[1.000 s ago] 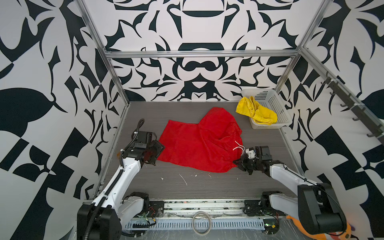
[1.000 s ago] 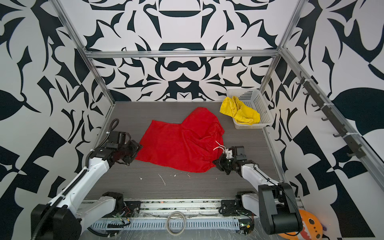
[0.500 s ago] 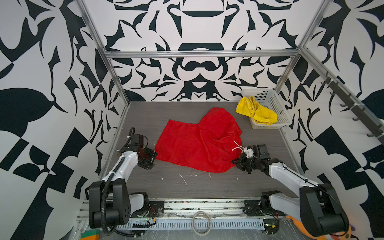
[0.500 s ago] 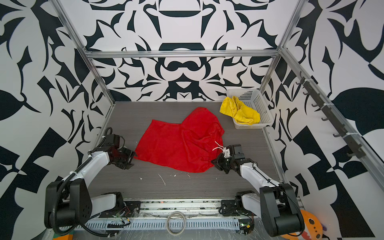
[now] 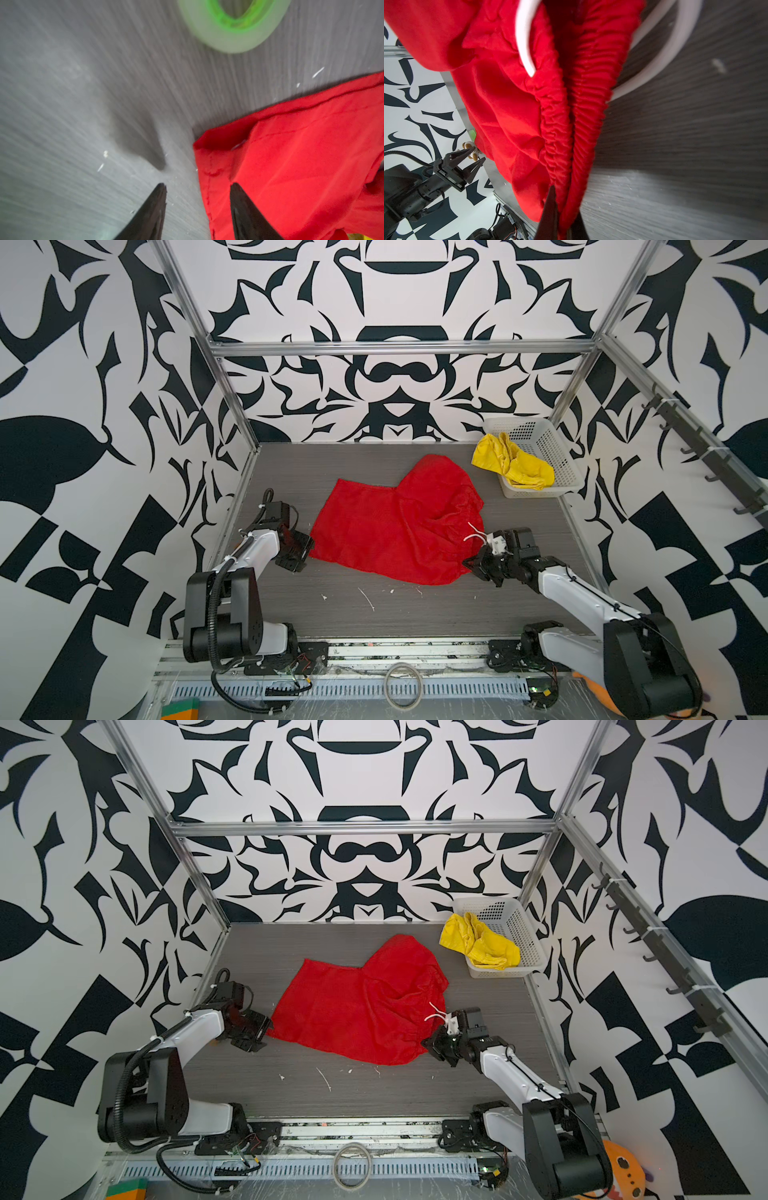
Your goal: Fold and stack the shorts
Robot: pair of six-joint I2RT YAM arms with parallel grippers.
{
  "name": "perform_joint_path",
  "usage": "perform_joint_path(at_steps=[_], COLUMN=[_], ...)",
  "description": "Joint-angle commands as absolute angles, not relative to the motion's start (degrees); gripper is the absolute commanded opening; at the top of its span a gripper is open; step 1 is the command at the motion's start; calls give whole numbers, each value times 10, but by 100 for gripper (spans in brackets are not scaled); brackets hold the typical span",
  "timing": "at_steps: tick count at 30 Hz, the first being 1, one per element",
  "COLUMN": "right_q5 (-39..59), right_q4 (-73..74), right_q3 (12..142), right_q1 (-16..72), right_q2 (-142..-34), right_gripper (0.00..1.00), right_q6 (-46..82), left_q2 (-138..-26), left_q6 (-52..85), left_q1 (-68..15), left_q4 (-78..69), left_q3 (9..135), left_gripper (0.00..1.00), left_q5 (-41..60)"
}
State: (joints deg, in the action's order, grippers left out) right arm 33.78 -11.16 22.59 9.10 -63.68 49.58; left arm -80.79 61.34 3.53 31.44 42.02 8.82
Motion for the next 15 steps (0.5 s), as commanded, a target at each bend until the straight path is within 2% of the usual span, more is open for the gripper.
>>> perform_joint_path(at_steps=[1, 11, 13, 15], right_q5=[332, 329, 329, 329], right_q4=[-126, -138, -140, -142], right_q3=[247, 242, 242, 243], right_q1=[95, 95, 95, 95], right_q2=[-625, -608, -606, -602], right_gripper=[0, 0, 0, 0], right_q6=[492, 492, 492, 492], left_q2=[-829, -884, -895, -900], left_q6=[606, 604, 604, 603], left_q1=[38, 38, 38, 38], left_q4=[308, 277, 271, 268], left_q3=[440, 453, 452, 451], left_gripper=[52, 47, 41, 25], left_q5=[72, 82, 86, 90])
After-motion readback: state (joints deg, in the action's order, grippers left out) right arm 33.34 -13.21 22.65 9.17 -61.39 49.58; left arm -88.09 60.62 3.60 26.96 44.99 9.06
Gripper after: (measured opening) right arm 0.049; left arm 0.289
